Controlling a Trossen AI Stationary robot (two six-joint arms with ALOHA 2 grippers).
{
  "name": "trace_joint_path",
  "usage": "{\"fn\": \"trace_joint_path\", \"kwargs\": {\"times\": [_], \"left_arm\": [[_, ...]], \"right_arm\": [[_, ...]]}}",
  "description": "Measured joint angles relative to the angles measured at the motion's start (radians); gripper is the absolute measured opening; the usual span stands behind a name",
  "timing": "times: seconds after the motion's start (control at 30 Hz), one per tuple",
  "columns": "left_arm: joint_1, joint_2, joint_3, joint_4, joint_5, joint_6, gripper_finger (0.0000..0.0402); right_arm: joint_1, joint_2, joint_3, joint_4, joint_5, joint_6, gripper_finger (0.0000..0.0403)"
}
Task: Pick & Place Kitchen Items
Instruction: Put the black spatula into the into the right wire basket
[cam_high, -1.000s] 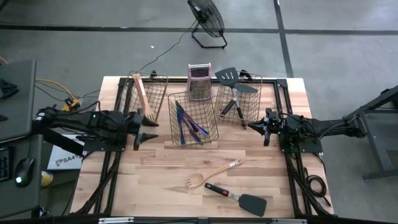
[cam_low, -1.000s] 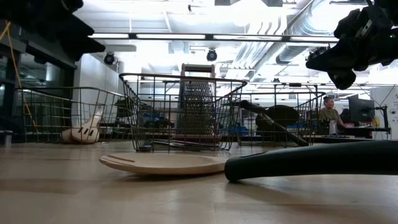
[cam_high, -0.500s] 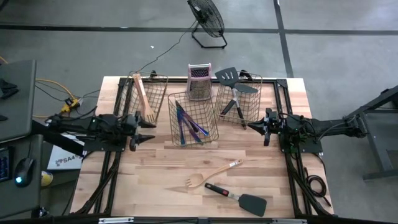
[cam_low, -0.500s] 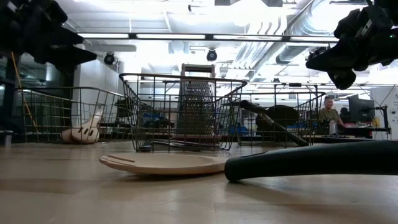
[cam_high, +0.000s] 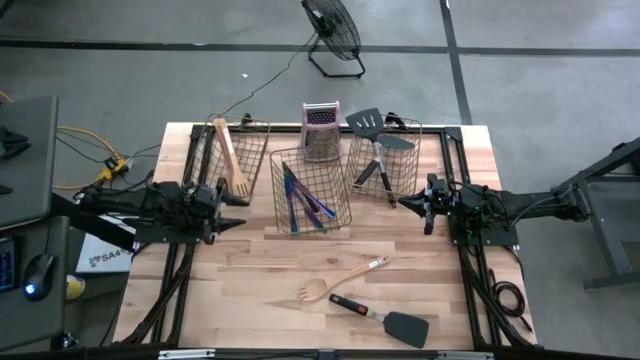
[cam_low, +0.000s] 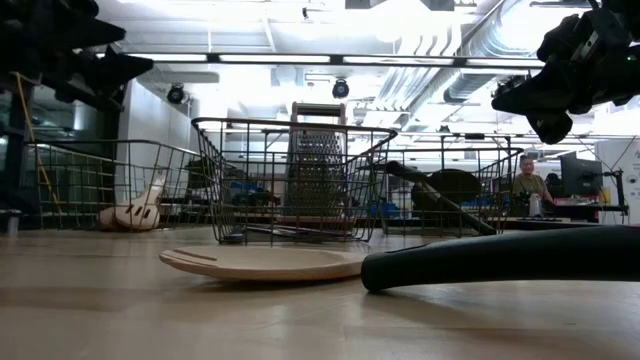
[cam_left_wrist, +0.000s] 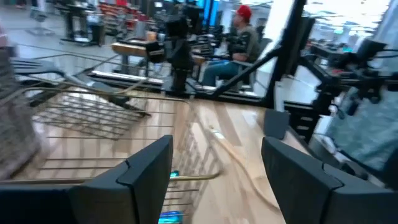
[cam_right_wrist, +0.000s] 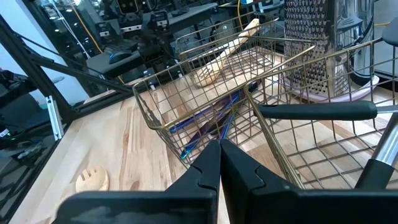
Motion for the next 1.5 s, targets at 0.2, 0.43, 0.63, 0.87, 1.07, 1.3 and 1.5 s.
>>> {"fn": "trace_joint_path", "kwargs": {"times": [0.2, 0.43, 0.63, 0.87, 1.07, 1.3, 1.5], "left_arm": [[0.000, 0.000, 0.000, -0.003, 0.017, 0.000, 0.0244], [0.000, 0.000, 0.000, -0.010, -0.009, -0.001, 0.0244], [0.000, 0.026, 0.000, -0.005, -0.026, 0.016, 0.0244], [0.000, 0.110, 0.000, 0.017, -0.102, 0.000, 0.0244], [0.000, 0.139, 0.000, 0.082, -0.242, -0.040, 0.0244], [0.000, 0.136, 0.000, 0.084, -0.264, -0.110, 0.0244], [0.000, 0.136, 0.000, 0.083, -0.263, -0.109, 0.0244]], "right_arm": [[0.000, 0.000, 0.000, 0.000, 0.000, 0.000, 0.0002], [0.000, 0.000, 0.000, 0.000, 0.000, 0.000, 0.0002], [0.000, 0.000, 0.000, 0.000, 0.000, 0.000, 0.0002], [0.000, 0.000, 0.000, 0.000, 0.000, 0.000, 0.0002], [0.000, 0.000, 0.000, 0.000, 0.000, 0.000, 0.0002], [0.000, 0.000, 0.000, 0.000, 0.000, 0.000, 0.0002], [0.000, 0.000, 0.000, 0.000, 0.000, 0.000, 0.0002]]}}
